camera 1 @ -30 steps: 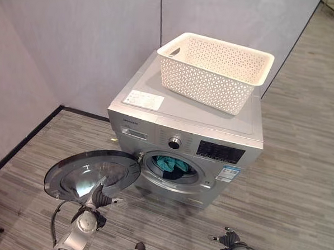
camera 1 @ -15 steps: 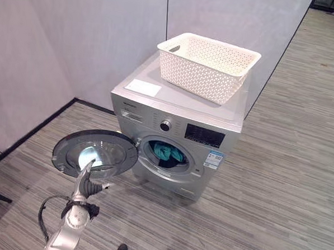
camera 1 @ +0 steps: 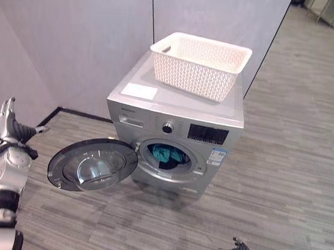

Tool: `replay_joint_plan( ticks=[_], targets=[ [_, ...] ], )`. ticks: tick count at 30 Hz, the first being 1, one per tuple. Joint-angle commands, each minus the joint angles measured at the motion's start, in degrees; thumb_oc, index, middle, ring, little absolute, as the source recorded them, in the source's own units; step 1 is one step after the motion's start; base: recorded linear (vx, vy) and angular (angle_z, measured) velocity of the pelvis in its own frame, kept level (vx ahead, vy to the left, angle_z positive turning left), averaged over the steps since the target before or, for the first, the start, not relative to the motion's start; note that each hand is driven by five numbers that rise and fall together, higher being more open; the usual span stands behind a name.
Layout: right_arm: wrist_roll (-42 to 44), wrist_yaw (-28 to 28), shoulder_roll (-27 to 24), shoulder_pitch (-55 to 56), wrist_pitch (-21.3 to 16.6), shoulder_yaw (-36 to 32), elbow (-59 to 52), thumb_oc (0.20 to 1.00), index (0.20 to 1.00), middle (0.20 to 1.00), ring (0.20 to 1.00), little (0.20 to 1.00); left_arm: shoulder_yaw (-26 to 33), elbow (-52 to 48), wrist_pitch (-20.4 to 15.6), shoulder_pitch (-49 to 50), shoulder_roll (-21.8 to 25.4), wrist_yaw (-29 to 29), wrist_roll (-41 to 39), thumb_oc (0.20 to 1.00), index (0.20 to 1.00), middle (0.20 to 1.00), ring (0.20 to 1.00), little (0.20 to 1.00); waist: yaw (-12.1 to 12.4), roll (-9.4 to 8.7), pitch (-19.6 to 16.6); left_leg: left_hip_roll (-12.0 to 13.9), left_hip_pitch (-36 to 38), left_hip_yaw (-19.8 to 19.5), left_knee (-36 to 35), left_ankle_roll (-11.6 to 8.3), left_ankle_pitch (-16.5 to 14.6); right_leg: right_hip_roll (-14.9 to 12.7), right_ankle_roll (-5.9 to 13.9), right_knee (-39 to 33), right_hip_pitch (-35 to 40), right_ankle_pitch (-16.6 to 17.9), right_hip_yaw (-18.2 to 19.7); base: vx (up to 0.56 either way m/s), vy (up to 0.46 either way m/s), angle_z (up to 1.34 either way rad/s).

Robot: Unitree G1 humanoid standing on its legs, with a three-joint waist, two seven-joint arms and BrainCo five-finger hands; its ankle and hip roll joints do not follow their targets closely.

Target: Grab the laundry basket,head to the washer,open it,put in the laundry and shut it.

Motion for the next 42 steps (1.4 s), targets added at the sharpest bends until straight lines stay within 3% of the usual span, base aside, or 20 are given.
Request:
replay_joint_plan(
  ticks=[1, 2, 5, 6, 7, 10, 15, 27, 35, 42],
  targets=[
    [0.66, -0.81, -2.22, -4.99, -1.41, 3.62, -0.48, 1.0, 1.0, 1.0, 1.0, 1.0, -7.85, 12.93, -1.42, -13.4, 5.39, -2.14, -9.47, 1.0, 1.0, 1.0, 1.0, 1.0, -2.34, -3.78, 4.41, 3.27, -5.73, -1.86, -0.45, -0.4, 2.41, -3.56, 5.12, 0.69, 3.98, -6.12, 1.08, -0.17, 0.065, -0.15],
    [1.53, -0.82, -2.87, -6.07, -1.72, 4.64, -1.37, 1.0, 1.0, 1.0, 1.0, 1.0, -14.62, 21.93, -1.49, -22.54, 7.34, -4.74, -11.43, 1.0, 1.0, 1.0, 1.0, 1.0, -3.11, -4.84, 5.8, 3.53, -7.87, -1.38, -0.22, -0.17, 2.63, -3.56, 5.36, 0.76, 1.24, -5.02, 2.01, -0.16, 0.072, -0.19],
    [3.35, -0.95, -4.09, -7.67, -2.47, 6.7, -3.45, 1.0, 1.0, 1.0, 1.0, 1.0, -22.37, 29.81, -0.88, -35.09, 9.2, -6.75, -13.51, 1.0, 1.0, 1.0, 1.0, 1.0, -3.71, -6.89, 7.98, 4.25, -11.08, -1.41, 0.72, -0.49, 2.1, -3.32, 6.03, 0.9, -2.37, -3.97, 3.43, -0.11, 0.029, -0.15],
    [4.9, -0.83, -4.5, -8.23, -3.02, 7.58, -5.29, 1.0, 1.0, 1.0, 1.0, 1.0, -26.22, 33.79, -0.46, -41.59, 9.76, -7.62, -13.74, 1.0, 1.0, 1.0, 1.0, 1.0, -3.87, -8.51, 9.66, 4.56, -13.81, -1.59, 2.37, -0.48, 2.08, -3.22, 6.22, 0.91, -4.42, -2.74, 3.76, -0.12, 0.02, -0.18],
    [4.9, -0.83, -4.39, -8.25, -3.01, 7.51, -5.3, 1.0, 1.0, 1.0, 1.0, 1.0, -26.53, 33.95, -0.5, -41.94, 9.74, -7.66, -13.78, 1.0, 1.0, 1.0, 1.0, 1.0, -3.81, -8.61, 9.67, 4.56, -13.92, -1.61, 2.46, -0.47, 2.05, -3.23, 6.23, 0.92, -4.48, -2.73, 3.76, -0.1, 0.008, -0.11],
    [6.12, -0.86, -5.48, -8.65, -3.66, 9.09, -8.41, 1.0, 1.0, 1.0, 1.0, 1.0, -31.09, 38.39, 0.39, -50.44, 12.07, -8.46, -13.85, 1.0, 1.0, 1.0, 1.0, 1.0, -4.41, -11.63, 11.79, 4.77, -18.11, -1.99, 5.29, -0.39, 1.59, -3.18, 6.73, 0.22, -7.01, -0.83, 3.95, -0.05, 0.008, -0.03],
    [7.28, -0.82, -5.97, -8.32, -4.29, 9.66, -12.22, 1.0, 1.0, 1.0, 1.0, 1.0, -33.69, 40.11, 0.77, -54.5, 14.41, -8.69, -14.21, 1.0, 1.0, 1.0, 1.0, 1.0, -4.52, -13.76, 12.8, 4.81, -21.42, -2.67, 8.39, -0.22, 0.68, -3.31, 7.12, -0.01, -8.76, 0.46, 3.88, 0.0, 0.005, -0.02],
    [5.85, 0.95, -9.36, -5.53, -5.13, 10.56, -24.82, 1.0, 1.0, 1.0, 1.0, 1.0, -37.94, 43.67, 3.4, -54.7, 18.84, -12.12, -7.02, 1.0, 1.0, 1.0, 1.0, 1.0, -5.64, -17.69, 12.8, 5.21, -26.73, -4.71, 12.38, 0.16, -1.32, -3.01, 7.99, 0.15, -10.91, 2.37, 3.09, 0.02, -0.002, 0.05],
    [4.33, 1.6, -10.11, -3.28, -4.62, 9.46, -27.5, 1.0, 1.0, 1.0, 1.0, 1.0, -31.49, 43.44, 4.05, -44.14, 20.22, -17.38, -6.46, 1.0, 1.0, 1.0, 1.0, 1.0, -6.06, -19.25, 11.93, 5.73, -28.96, -6.17, 13.76, 0.15, -2.13, -2.31, 8.21, 0.05, -11.59, 2.5, 2.48, 0.02, -0.014, 0.01],
    [5.03, 1.82, -11.57, -3.19, -5.28, 8.6, -30.94, 1.0, 1.0, 1.0, 1.0, 1.0, -32.06, 40.55, 3.67, -43.91, 18.03, -20.12, -9.12, 1.0, 1.0, 1.0, 1.0, 1.0, -7.21, -20.7, 11.23, 6.2, -33.21, -9.09, 15.29, -0.11, -2.55, -1.11, 8.42, 0.04, -13.32, 2.72, 1.27, 0.04, -0.051, 0.17]
  ],
)
